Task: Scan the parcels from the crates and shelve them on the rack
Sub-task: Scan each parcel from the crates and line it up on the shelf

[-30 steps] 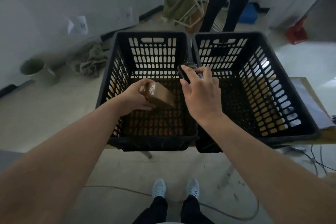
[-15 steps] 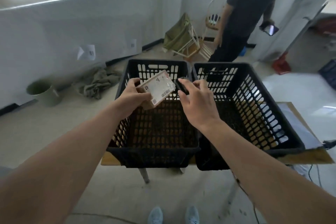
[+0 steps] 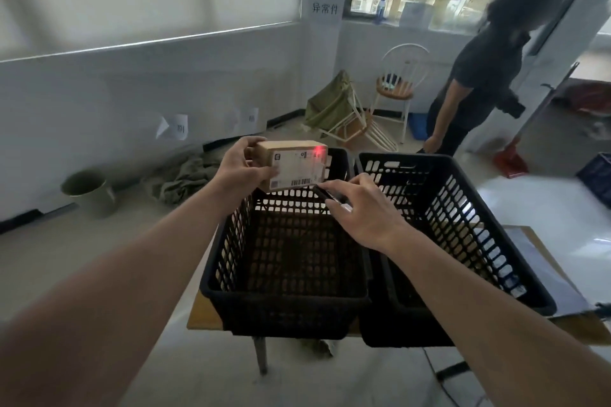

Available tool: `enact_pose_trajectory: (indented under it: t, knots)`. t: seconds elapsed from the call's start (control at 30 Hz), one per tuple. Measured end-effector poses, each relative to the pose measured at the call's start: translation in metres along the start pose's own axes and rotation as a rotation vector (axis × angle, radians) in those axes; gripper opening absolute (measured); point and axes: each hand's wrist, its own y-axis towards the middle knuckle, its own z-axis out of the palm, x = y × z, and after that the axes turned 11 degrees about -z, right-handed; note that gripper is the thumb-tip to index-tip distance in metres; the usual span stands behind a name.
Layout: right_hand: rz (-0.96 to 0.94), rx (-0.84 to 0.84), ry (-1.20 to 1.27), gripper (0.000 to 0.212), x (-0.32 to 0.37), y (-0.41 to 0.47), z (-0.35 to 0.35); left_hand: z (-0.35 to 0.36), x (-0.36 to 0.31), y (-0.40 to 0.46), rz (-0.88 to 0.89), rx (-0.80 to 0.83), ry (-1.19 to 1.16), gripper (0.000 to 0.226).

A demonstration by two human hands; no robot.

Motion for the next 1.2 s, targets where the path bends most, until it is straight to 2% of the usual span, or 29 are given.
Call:
enact_pose_trajectory:
  t: [0.37, 0.8, 0.9, 1.0, 1.2]
  knots:
    - [-0.087, 0.256, -0.085, 0.040, 0.003, 0.020, 0.010, -0.022, -0.004, 0.005, 0.058, -0.128, 0.073, 0.064]
    - [-0.081, 0.383, -0.153, 0.038, 0.011, 0.042, 0.004, -0.038, -0.015, 0.013, 0.049, -0.186, 0.057, 0.068]
    - [-0.062, 0.345, -0.129, 0.038, 0.009, 0.044, 0.005, -0.037, -0.018, 0.012, 0.033, -0.176, 0.026, 0.080]
    - [-0.029, 0.240, 0.018, 0.041, 0.006, 0.046, 0.006, -0.029, -0.025, 0.005, 0.014, -0.106, -0.011, 0.091]
    - [0.126, -0.145, 0.366, 0.037, 0.009, 0.058, 0.016, -0.012, -0.036, -0.010, -0.042, -0.042, -0.187, 0.082]
